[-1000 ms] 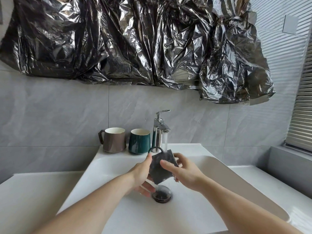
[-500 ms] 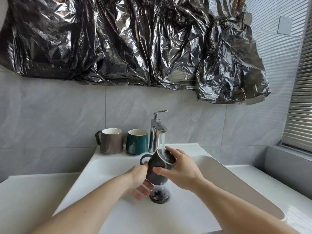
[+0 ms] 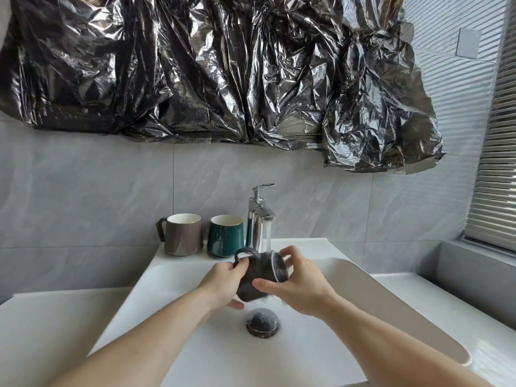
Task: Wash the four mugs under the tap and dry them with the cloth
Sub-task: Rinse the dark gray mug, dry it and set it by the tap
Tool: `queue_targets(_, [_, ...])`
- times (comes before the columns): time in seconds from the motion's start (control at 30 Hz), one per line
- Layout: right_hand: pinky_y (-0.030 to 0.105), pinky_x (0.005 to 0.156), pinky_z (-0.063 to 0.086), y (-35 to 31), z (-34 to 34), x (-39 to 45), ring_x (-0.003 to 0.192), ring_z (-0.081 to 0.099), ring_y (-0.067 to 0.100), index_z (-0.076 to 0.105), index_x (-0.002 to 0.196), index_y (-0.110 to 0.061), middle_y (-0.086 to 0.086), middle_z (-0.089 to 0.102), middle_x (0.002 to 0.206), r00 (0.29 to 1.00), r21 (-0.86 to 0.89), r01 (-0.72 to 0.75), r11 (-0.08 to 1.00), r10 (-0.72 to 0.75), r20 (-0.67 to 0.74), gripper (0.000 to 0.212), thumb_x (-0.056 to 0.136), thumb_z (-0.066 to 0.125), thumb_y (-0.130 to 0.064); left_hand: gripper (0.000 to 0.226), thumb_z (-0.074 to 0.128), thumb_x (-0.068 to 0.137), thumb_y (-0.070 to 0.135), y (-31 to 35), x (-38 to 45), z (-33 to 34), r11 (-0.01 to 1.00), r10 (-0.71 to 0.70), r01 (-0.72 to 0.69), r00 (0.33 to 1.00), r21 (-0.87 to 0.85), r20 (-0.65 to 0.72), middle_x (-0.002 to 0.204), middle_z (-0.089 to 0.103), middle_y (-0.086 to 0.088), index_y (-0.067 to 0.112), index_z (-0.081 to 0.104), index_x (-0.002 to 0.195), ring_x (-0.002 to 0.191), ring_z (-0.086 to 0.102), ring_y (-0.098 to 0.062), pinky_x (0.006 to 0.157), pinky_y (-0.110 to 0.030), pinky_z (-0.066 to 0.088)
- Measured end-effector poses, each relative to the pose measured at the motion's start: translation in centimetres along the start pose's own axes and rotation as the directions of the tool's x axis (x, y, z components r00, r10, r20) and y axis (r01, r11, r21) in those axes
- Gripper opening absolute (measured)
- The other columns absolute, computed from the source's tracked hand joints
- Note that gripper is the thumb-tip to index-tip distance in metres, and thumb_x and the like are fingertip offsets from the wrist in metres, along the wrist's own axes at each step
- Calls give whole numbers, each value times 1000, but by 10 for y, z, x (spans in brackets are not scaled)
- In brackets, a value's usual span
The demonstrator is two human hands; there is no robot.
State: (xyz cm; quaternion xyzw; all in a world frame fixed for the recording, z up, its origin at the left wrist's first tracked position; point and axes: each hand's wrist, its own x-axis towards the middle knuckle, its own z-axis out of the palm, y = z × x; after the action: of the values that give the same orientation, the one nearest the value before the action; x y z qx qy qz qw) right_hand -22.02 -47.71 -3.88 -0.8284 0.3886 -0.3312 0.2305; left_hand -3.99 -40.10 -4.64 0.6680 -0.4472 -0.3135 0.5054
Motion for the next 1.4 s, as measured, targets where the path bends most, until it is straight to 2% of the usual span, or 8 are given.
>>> queue_targets(0.2, [18,62,52,6,3,1,78,70,5,46,122,-27,-10,68,100,983,15,-80,997,76,166,81,60,92,-50,16,63,102,35,-1,2,5,958,270,-263,962,116,-46,100,80,3,24,75,103,95,75,-24,78,-47,66])
queue_targets(0.3, [23,72,59,8,5,4,87,72,6,53,125,-30,-12,72,99,967,36,-119,992,108,231,80,56,90,-46,9,64,102,29,-2,-2,9,898,382,-370,924,237,-6,92,76,12,30,72,97,90,69,-11,80,-29,55])
queue_targets(0.47, [17,52,49,9,2,5,61,69,-1,64,101,-21,-12,75,75,949,137,-166,977,120,292,35,74,87,-19,7,65,103,27,1,-6,10,818,498,-483,866,312,34,90,72,8,25,70,99,83,62,-12,76,-30,52])
queue_targets(0.63, [46,83,65,10,8,6,84,80,18,58,111,-17,-1,81,96,946,125,-215,969,175,273,70,52,93,-33,12,80,89,26,4,-6,10,808,521,-472,852,352,-53,99,66,10,27,68,90,93,65,-11,82,-32,57])
queue_targets(0.83, [30,73,61,8,2,6,74,79,11,44,109,-16,0,80,92,965,130,-208,970,182,188,66,63,90,-26,32,81,81,46,12,-11,5,870,403,-290,885,398,-235,99,59,11,27,57,91,90,59,-10,80,-32,49])
queue_targets(0.93, [33,75,63,5,1,5,75,77,8,41,105,-22,-6,79,85,980,92,-182,979,173,103,67,58,89,-34,42,61,80,57,17,-13,6,938,276,-237,953,254,-129,76,70,0,16,66,72,73,65,-16,65,-32,50])
queue_targets(1.07, [37,74,62,8,3,5,87,70,13,39,103,-29,-8,68,98,991,-28,-128,991,129,44,79,45,88,-51,62,60,85,70,17,-17,13,970,192,-192,981,152,19,79,78,-2,12,74,71,64,69,-13,49,-30,49])
queue_targets(1.4, [38,85,63,16,7,10,107,67,12,45,113,-30,-6,60,120,995,146,-98,984,93,40,91,41,100,-32,30,67,98,29,15,-16,8,957,243,-234,970,173,-30,86,79,-7,7,79,82,81,71,-20,61,-30,61])
